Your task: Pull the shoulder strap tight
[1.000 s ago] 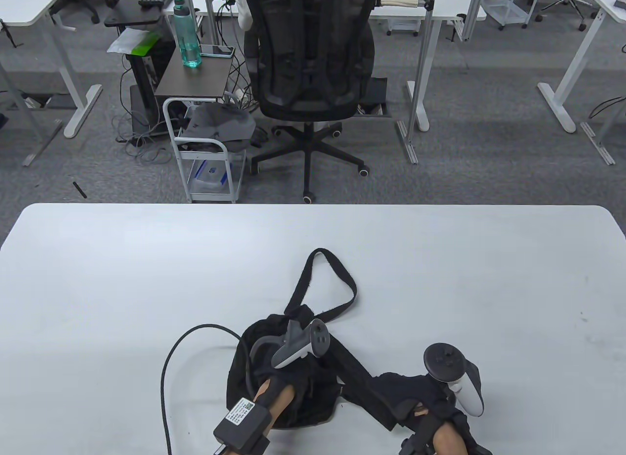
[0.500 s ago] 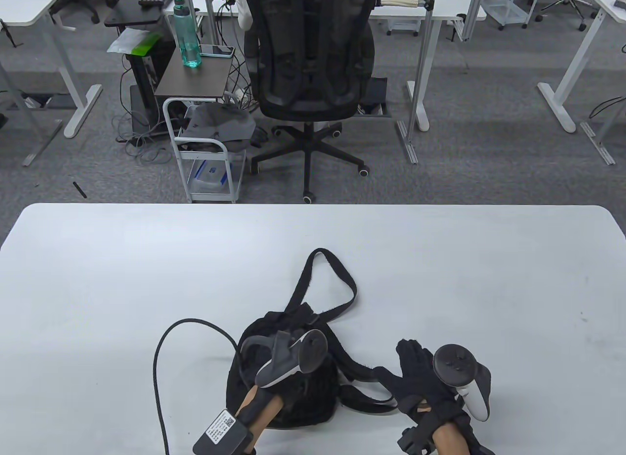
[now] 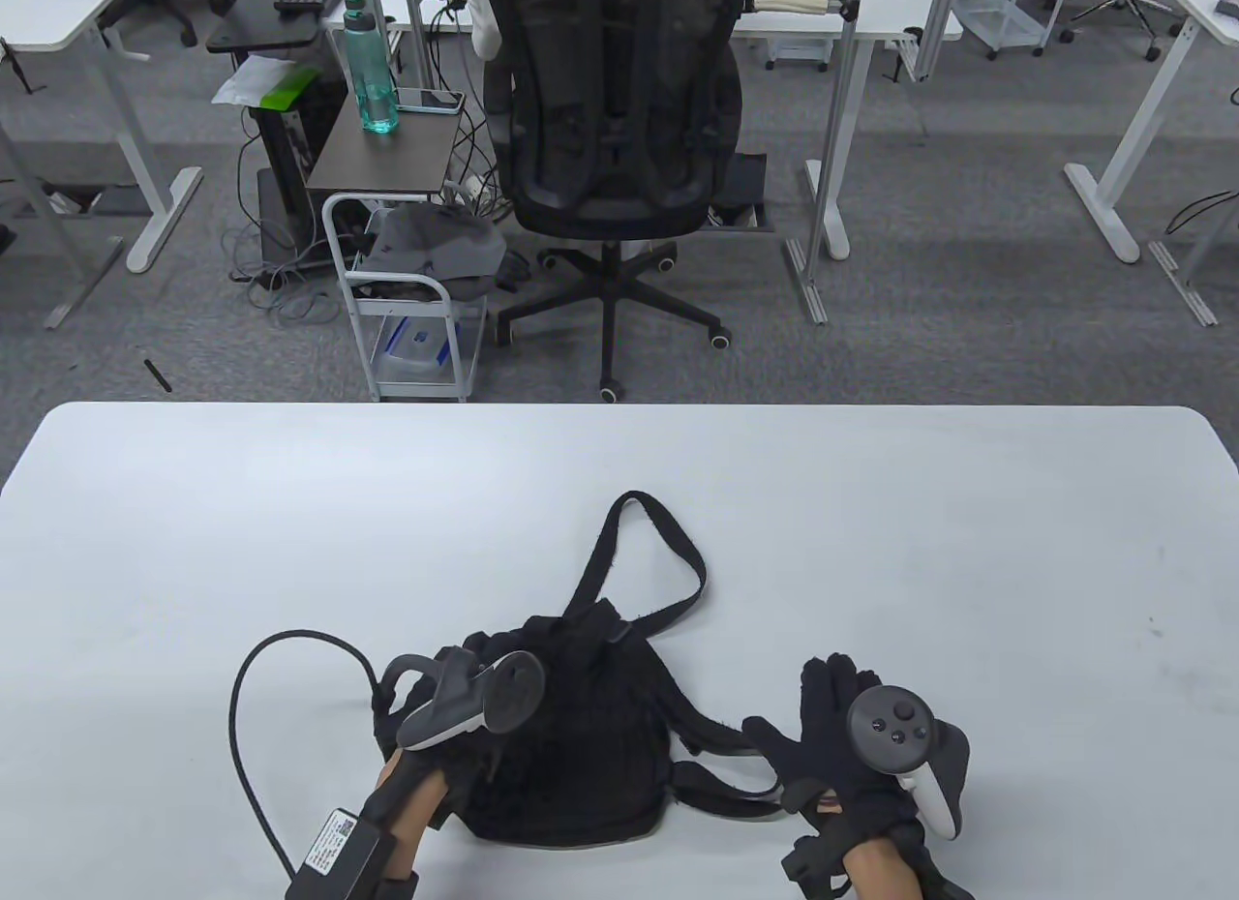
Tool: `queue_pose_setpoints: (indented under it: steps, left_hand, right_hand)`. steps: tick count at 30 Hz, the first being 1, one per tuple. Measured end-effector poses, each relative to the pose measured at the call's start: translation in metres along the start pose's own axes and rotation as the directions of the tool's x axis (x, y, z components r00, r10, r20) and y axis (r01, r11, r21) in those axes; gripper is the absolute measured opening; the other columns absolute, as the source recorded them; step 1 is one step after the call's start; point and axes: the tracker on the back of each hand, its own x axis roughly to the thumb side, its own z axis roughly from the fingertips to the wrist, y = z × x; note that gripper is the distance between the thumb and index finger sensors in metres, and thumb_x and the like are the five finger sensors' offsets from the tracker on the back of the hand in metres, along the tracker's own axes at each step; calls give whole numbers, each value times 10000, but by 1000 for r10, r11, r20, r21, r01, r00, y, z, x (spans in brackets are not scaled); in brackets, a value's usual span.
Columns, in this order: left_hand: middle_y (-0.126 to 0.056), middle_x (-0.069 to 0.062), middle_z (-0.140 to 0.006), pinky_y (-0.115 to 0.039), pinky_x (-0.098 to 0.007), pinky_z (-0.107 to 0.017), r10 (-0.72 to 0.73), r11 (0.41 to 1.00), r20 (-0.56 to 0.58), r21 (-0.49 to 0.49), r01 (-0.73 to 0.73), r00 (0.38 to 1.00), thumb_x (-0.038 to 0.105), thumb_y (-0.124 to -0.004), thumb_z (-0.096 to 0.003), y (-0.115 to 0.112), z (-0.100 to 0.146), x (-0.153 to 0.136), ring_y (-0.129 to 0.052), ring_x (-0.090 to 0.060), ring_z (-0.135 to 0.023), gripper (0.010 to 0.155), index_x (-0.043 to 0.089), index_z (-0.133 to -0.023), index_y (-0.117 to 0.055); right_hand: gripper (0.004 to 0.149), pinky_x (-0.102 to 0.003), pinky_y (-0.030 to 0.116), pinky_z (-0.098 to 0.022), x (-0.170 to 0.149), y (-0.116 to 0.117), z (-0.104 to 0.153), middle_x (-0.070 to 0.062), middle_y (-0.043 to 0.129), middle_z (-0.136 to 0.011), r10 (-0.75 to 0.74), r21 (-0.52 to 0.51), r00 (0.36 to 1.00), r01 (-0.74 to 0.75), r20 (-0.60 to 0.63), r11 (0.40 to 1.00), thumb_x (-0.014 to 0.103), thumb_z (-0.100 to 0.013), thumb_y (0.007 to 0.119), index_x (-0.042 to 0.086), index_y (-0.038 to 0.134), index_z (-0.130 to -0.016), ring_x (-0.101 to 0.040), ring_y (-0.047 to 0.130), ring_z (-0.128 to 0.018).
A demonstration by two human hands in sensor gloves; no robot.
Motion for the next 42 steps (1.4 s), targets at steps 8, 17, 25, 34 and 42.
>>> queue_pose_setpoints:
  steps: [8, 17, 25, 34, 42]
  left_hand:
    - [-737, 99, -943, -747, -357, -625, -163, 982, 83, -79, 169, 983, 442, -846, -300, -16, -4, 18, -802, -145, -817, 593, 447, -887, -764]
    - [-672, 93, -961, -712, -352, -637, -72, 983, 56, -163, 80, 996, 446, -791, -295, -23, -12, 7, -736, -163, -862, 544, 392, -834, -734]
    - [-672, 63, -978, -705, -388, -644, -18, 983, -128, -186, -6, 992, 463, -791, -318, -4, -4, -7, -724, -197, -898, 537, 360, -843, -747]
    - [-652, 49, -996, -691, -385, -662, 173, 922, -168, -318, -220, 970, 448, -745, -352, -5, -1, -45, -698, -217, -920, 482, 332, -820, -748]
    - [-656, 21, -992, -695, -360, -647, 447, 754, -280, -392, -526, 850, 442, -757, -374, -17, 2, -82, -702, -238, -909, 481, 302, -833, -747]
  right_hand:
    - [908, -778, 171, -553, 1, 5, 0, -315, 227, -1076, 0, 20, 1000, 0, 2, 1000, 538, -467, 773, -24, 383, -1064, -645, 169, -921]
    - [884, -776, 186, -559, 4, 10, -1, -320, 246, -1074, 4, 17, 1000, -5, 26, 1000, 529, -474, 762, -28, 403, -1060, -643, 187, -923]
    - [808, -764, 385, -587, 29, 20, 7, -341, 457, -1042, 34, -113, 980, -12, 195, 994, 506, -462, 777, -42, 565, -1016, -634, 412, -921]
    - [729, -757, 497, -571, 88, 53, 9, -338, 623, -1001, 188, -187, 889, -119, 418, 975, 478, -452, 798, -37, 706, -960, -625, 579, -888]
    - [662, -673, 673, -535, 157, 134, 9, -312, 833, -882, 329, -18, 811, -367, 485, 930, 473, -444, 833, -25, 826, -880, -561, 831, -750]
